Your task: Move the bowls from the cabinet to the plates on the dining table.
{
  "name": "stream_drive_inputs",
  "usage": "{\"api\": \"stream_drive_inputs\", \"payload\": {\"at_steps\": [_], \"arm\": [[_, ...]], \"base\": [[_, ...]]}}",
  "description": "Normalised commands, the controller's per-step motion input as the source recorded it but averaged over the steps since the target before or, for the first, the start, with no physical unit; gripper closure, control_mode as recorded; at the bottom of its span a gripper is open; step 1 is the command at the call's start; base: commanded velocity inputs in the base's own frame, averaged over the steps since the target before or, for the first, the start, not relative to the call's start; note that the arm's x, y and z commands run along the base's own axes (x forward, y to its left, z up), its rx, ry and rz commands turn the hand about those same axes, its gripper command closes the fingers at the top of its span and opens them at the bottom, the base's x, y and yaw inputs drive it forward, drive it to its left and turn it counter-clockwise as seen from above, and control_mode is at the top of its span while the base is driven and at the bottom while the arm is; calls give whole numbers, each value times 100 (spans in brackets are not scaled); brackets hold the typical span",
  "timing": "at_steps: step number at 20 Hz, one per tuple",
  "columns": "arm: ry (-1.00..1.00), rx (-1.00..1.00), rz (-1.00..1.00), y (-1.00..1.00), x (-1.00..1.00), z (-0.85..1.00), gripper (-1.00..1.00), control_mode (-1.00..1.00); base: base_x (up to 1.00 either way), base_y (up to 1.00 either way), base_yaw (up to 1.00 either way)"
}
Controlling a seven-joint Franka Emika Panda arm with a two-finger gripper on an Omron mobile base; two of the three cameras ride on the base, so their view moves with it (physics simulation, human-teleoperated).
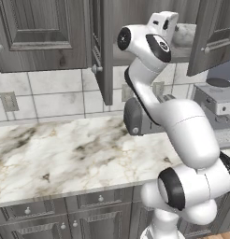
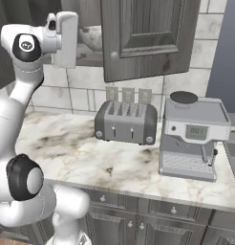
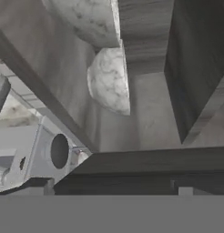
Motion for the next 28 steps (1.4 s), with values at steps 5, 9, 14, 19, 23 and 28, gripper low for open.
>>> {"api": "stream_drive_inputs", "payload": {"at_steps": [5,9,14,19,23,28], "arm": [[0,0,-19,-32,5,4,-100,-100],[0,0,-16,-37,9,0,-100,-100],[0,0,-14,-36,1,0,-100,-100],[0,0,-7,-14,7,0,-100,-100],[0,0,-4,-3,37,0,-100,-100],[0,0,-3,-5,42,0,-100,-100]], "base": [[0,0,0],[0,0,0],[0,0,0],[0,0,0],[0,0,0],[0,0,0]]}}
